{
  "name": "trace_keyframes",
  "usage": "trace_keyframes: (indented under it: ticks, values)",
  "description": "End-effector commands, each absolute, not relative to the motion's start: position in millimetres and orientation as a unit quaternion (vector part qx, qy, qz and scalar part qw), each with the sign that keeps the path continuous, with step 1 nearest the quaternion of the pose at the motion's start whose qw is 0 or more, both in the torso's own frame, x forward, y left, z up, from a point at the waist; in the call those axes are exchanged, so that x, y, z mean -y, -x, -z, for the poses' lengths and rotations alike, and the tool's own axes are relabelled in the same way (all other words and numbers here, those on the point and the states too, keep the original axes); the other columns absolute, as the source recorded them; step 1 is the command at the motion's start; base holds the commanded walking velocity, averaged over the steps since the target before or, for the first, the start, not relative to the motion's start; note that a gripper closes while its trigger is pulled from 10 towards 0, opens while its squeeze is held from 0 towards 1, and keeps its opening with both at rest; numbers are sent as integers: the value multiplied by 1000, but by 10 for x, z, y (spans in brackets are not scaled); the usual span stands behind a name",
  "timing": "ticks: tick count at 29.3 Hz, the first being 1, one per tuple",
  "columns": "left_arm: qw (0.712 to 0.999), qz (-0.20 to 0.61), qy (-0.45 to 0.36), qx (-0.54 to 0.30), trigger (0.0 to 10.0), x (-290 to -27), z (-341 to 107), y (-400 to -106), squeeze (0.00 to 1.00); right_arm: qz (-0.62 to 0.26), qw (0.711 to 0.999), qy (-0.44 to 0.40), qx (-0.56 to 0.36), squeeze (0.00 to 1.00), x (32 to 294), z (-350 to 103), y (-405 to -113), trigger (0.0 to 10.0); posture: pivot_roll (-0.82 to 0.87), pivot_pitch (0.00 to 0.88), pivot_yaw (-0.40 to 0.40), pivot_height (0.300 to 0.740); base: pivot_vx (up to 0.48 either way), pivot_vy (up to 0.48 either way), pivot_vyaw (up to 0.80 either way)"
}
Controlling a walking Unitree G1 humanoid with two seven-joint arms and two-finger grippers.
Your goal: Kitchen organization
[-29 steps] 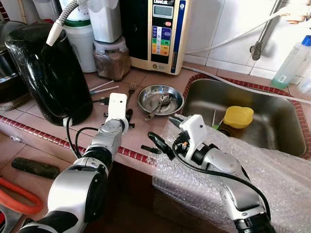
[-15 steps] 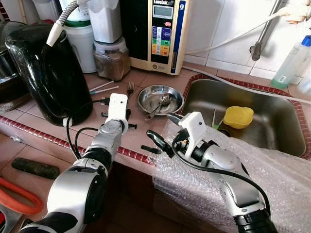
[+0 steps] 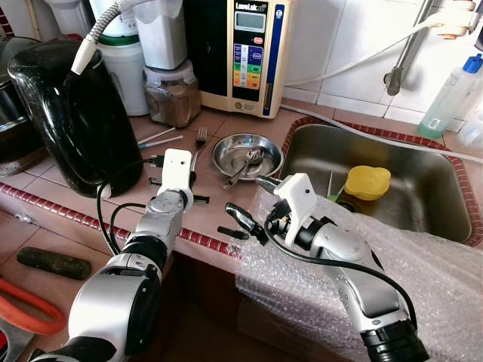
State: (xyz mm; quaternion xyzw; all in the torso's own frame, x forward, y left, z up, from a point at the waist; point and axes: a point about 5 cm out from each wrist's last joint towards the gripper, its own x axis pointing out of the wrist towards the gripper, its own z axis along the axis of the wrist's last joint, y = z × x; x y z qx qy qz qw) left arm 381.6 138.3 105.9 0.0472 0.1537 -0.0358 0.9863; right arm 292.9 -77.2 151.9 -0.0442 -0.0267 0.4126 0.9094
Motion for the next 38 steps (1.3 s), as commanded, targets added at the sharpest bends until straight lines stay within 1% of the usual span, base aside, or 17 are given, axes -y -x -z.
trace_keyframes:
  ticks: [1,10,15,18,23,27,34,38]
  values:
    - [979,29,-52,-195,0,-1435,-869,-3720,0,-415,908,49,27,0,785,-1521,-2957,10000,-29,0,2,740,0,0,0]
    - [981,40,-56,-183,0,-1397,-855,-3668,0,-415,908,53,29,0,808,-1520,-2968,10000,-19,0,6,740,0,0,0]
    - [985,29,-63,-159,0,-1476,-817,-3421,0,-418,907,52,31,0,776,-1507,-2976,10000,16,0,-11,740,0,0,0]
    - [988,16,-68,-138,0,-1521,-835,-3351,0,-418,906,53,31,0,782,-1506,-2991,10000,22,0,-15,740,0,0,0]
    - [993,-14,-54,-101,0,-1556,-894,-3273,0,-418,906,55,32,0,781,-1512,-3013,10000,23,0,-19,740,0,0,0]
    - [995,-24,-52,-77,0,-1525,-965,-3236,0,-419,906,56,34,0,776,-1514,-3017,10000,20,0,-19,740,0,0,0]
    - [997,-8,-72,-39,0,-1414,-1062,-3214,0,-417,907,56,32,0,787,-1493,-3011,10000,11,0,-15,740,0,0,0]
    - [997,-11,-71,-20,0,-1401,-1134,-3220,0,-416,907,56,32,0,787,-1490,-3010,10000,12,0,-16,740,0,0,0]
